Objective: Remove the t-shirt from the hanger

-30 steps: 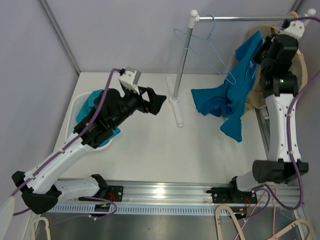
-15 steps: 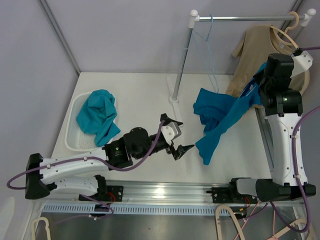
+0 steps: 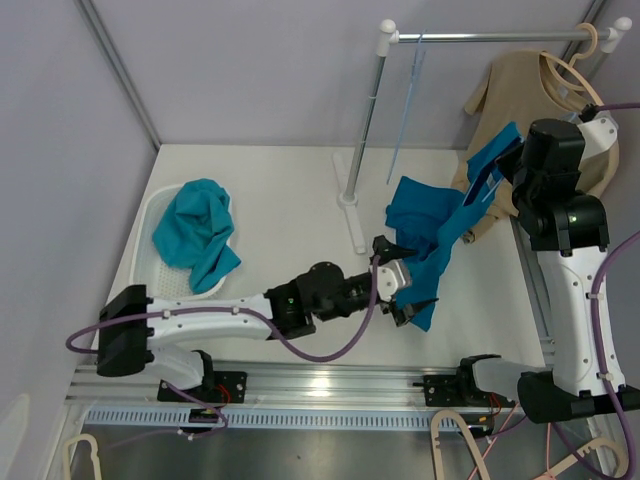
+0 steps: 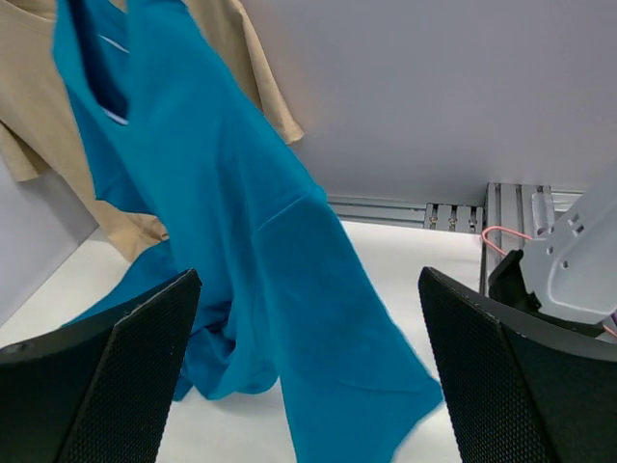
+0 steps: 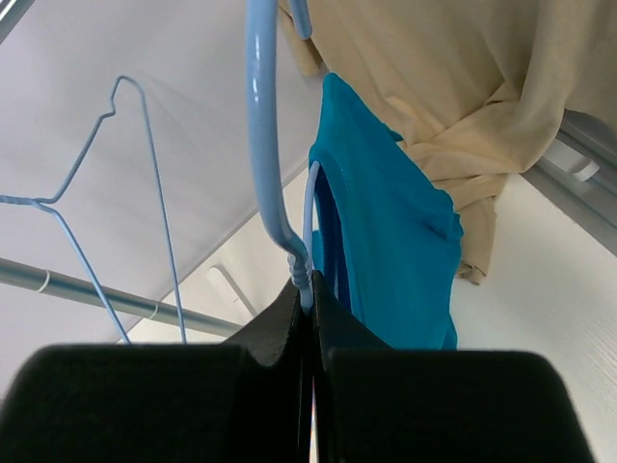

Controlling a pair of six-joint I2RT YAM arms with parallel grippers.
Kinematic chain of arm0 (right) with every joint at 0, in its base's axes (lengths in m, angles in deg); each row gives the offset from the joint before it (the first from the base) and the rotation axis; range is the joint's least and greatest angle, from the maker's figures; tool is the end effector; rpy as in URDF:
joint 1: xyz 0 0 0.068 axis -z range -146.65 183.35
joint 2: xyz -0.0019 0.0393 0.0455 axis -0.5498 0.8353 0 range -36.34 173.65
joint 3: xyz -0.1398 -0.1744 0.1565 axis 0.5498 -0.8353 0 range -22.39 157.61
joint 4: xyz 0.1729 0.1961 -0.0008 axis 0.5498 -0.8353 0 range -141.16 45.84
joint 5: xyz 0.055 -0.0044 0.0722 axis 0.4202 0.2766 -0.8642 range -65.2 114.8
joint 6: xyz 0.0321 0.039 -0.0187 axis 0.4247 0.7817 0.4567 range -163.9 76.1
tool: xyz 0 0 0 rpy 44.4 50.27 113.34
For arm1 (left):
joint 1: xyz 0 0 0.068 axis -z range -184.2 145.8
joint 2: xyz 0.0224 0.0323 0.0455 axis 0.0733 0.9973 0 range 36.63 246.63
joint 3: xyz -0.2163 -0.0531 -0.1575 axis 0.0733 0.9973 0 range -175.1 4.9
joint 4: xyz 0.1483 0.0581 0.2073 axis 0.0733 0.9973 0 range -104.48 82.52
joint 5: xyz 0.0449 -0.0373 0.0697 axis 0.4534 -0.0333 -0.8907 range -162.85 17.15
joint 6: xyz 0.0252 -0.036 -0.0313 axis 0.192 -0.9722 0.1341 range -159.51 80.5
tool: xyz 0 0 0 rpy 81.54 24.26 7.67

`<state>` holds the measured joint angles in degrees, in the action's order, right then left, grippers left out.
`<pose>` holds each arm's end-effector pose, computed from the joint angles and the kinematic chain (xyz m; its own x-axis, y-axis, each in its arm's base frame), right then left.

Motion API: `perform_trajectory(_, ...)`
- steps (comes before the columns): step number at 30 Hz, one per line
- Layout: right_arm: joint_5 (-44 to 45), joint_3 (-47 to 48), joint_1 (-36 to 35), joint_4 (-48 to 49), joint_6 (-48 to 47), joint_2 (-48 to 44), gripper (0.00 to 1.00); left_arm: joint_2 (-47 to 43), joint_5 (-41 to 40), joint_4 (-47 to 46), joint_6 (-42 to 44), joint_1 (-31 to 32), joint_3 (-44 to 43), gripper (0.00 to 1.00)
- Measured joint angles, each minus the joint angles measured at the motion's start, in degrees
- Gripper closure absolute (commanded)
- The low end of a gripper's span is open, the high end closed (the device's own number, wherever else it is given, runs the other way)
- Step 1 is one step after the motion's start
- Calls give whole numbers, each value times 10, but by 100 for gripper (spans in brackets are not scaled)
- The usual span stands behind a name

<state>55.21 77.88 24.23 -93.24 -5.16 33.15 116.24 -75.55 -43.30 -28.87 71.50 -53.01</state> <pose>0.2069 0.0149 0.5050 -0.0306 0.5417 -0.8400 0.4575 0.7548 0.4701 0.0833 -0.3203 0.3518 0.2066 -0.0641 -0.9763 0.9343 0.3092 0.1774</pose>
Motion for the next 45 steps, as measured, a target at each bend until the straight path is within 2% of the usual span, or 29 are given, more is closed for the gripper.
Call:
perform_trajectory(2,-2,0,-2,1,1,0,100,37,2,-1,-1,0,-23,1)
perform_trajectory(3,-5,0,-3,1,2,1,100,54,4,-2,-1,0,-35,11)
perform_trajectory(4,-7,0,-4,1,2,3,100,69,4,1,-2,0,-47,39)
perform_trajectory(5,-9,0,-6,1,2,4,100,83,5,7,-5,0,-61,99)
perform_trajectory(8,-13,1,-9,1,1,8,100,121,5,36,2,1,-106,99)
perform_trajectory(12,-9,7,-10,2,-7,18,100,114,17,40,0,1,-99,99)
perform_trajectory(16,4,20,-9,2,-20,36,100,54,37,62,-1,8,-50,99)
perform_trajectory(20,1,51,2,0,-30,70,100,-18,54,93,0,46,-24,99)
perform_trajectory(24,-29,86,16,-21,-36,104,100,-56,71,70,-12,77,17,99)
perform_trajectory(28,-90,110,29,-49,-40,121,100,-10,96,47,-26,70,41,99)
perform_trajectory(30,-113,130,33,-69,-43,134,100,48,105,45,-27,68,41,99)
perform_trajectory(35,-126,139,28,-111,-43,153,100,99,104,59,-28,69,40,99)
perform_trajectory(41,-203,137,26,-117,-56,149,100,104,52,79,-46,73,-31,99)
perform_trajectory(45,-257,131,3,-143,-79,141,100,143,24,142,-140,8,-110,99)
